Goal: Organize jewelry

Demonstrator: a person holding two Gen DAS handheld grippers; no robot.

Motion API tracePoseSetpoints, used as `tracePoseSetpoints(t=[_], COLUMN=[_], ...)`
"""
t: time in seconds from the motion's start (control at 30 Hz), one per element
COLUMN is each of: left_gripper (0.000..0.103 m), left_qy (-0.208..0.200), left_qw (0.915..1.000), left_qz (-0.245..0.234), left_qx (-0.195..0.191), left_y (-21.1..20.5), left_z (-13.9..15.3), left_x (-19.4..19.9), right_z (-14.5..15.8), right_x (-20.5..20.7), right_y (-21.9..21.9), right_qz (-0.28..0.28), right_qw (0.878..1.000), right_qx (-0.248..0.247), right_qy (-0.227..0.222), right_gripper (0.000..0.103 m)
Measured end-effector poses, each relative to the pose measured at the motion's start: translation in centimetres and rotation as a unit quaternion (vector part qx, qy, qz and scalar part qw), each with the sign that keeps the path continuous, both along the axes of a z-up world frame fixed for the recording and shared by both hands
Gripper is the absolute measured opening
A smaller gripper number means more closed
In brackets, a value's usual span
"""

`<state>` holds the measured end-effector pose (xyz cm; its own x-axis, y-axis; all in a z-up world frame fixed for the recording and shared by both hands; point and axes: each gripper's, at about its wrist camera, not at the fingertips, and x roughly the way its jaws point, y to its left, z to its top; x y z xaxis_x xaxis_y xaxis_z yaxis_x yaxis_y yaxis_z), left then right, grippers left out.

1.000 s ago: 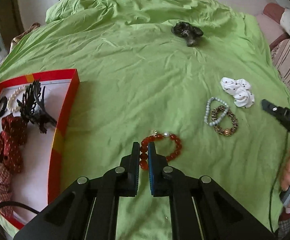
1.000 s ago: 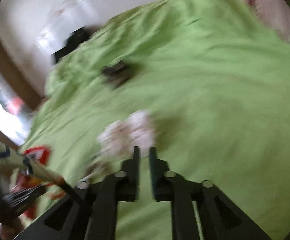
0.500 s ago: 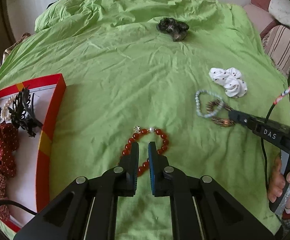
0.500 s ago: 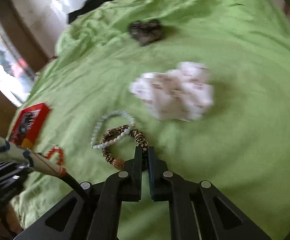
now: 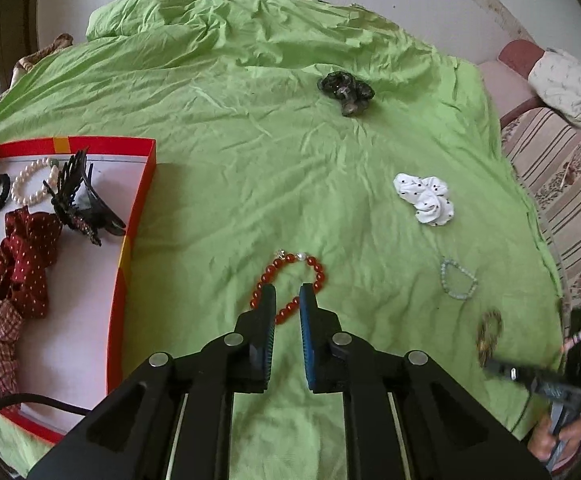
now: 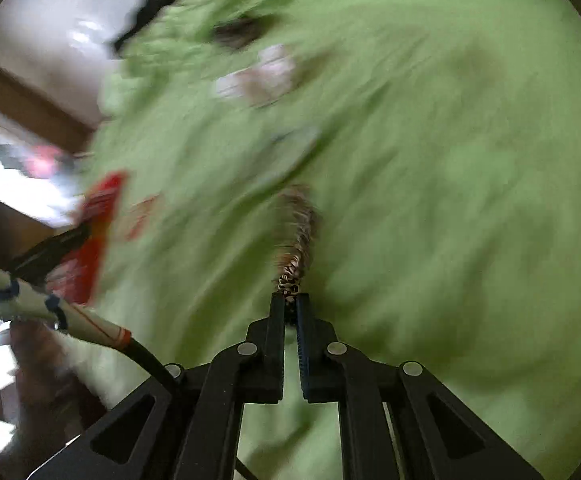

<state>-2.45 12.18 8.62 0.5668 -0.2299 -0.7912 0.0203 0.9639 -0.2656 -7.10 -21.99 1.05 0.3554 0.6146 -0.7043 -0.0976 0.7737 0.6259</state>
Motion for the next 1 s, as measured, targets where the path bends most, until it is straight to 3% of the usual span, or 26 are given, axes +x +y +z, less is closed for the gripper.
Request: tracePoseSetpoints(t=[0.07, 0.2, 0.33, 0.4, 0.47, 0.73, 1.0], left_gripper=[0.014, 0.03, 0.03, 0.03, 0.03, 0.031, 0.031], left_qy=[-0.001, 0.008, 0.021, 0.025, 0.032, 0.044, 0.048], left_qw=[1.0, 0.9999, 0.9985, 0.9977, 0.9962, 0.9869, 0.9888], left_qz=[-0.002, -0.011, -0.022, -0.025, -0.029, -0.076, -0.074], left_qx=[0.0, 0.011, 0.045, 0.059, 0.076, 0.135, 0.12], left_y=[0.0, -0.5, -1.0, -1.1, -1.4, -4.1, -3.9], left_z=[0.2, 0.0, -1.3, -1.9, -2.7, -5.4, -5.8], left_x=[-0.1, 0.4, 2.0, 2.8, 3.7, 5.1, 5.5], right_z=[0.1, -0.1, -0.7, -0.7, -0.4, -0.1, -0.5], right_x=[-0.8, -0.3, -0.2, 0.0, -0.2, -0.5, -0.2], right_y=[-0.3, -1.4, -2.0, -2.1, -1.9, 0.1, 0.0], right_qz=[0.012, -0.026, -0.052, -0.054, -0.055, -0.043, -0.057], right_qw=[0.999, 0.999, 0.997, 0.997, 0.997, 0.989, 0.99], right_qx=[0.032, -0.013, -0.04, -0.035, -0.044, -0.121, -0.108], right_qy=[-0.012, -0.023, -0.026, -0.03, -0.04, -0.073, -0.072], right_gripper=[0.006, 0.008, 0.012, 0.024, 0.028, 0.028, 0.029])
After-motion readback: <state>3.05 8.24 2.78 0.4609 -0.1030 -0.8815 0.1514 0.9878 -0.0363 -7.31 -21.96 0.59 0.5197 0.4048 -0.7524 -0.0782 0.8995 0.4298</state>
